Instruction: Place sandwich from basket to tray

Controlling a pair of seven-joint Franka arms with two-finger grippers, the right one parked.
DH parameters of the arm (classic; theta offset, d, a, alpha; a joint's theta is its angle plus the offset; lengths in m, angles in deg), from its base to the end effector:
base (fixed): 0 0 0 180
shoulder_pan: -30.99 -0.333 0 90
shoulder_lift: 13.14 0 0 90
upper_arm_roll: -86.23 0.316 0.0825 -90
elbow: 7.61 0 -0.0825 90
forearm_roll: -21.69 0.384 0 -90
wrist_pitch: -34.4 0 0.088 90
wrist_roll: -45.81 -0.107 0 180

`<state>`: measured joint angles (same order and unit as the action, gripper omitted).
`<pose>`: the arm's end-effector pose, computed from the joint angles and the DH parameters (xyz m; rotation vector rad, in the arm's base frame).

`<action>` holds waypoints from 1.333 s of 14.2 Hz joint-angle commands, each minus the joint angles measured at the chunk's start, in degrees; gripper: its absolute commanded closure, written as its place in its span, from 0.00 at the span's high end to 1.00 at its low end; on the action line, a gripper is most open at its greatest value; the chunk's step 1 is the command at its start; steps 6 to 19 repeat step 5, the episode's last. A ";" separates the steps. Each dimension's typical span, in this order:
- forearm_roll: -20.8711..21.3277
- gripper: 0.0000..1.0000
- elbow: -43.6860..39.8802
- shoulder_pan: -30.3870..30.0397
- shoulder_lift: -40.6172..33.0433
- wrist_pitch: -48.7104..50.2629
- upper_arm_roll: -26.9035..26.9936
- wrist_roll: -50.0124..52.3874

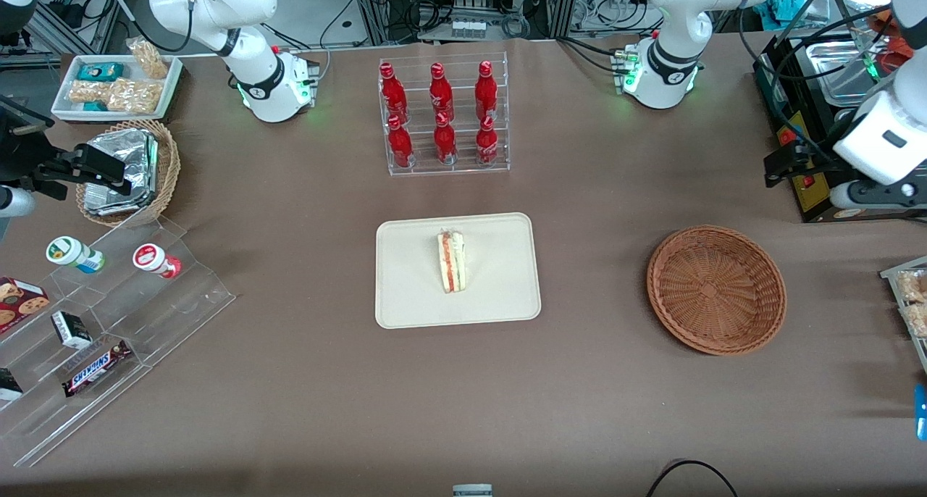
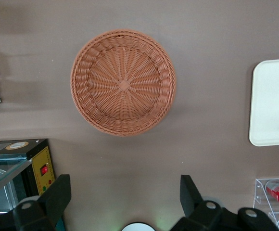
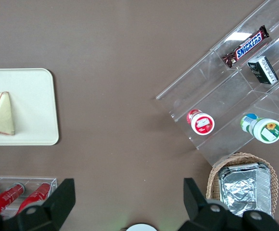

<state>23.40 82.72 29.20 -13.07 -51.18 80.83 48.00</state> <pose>0.5453 -0.0310 0.6148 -3.1048 0.0369 0.1282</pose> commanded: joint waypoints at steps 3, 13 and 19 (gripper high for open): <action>-0.13 1.00 -0.94 -0.94 -1.12 -0.47 1.96 -0.69; -0.14 1.00 -0.95 -0.94 -1.12 -0.47 2.23 -0.69; -0.14 1.00 -0.95 -0.94 -1.12 -0.47 2.23 -0.69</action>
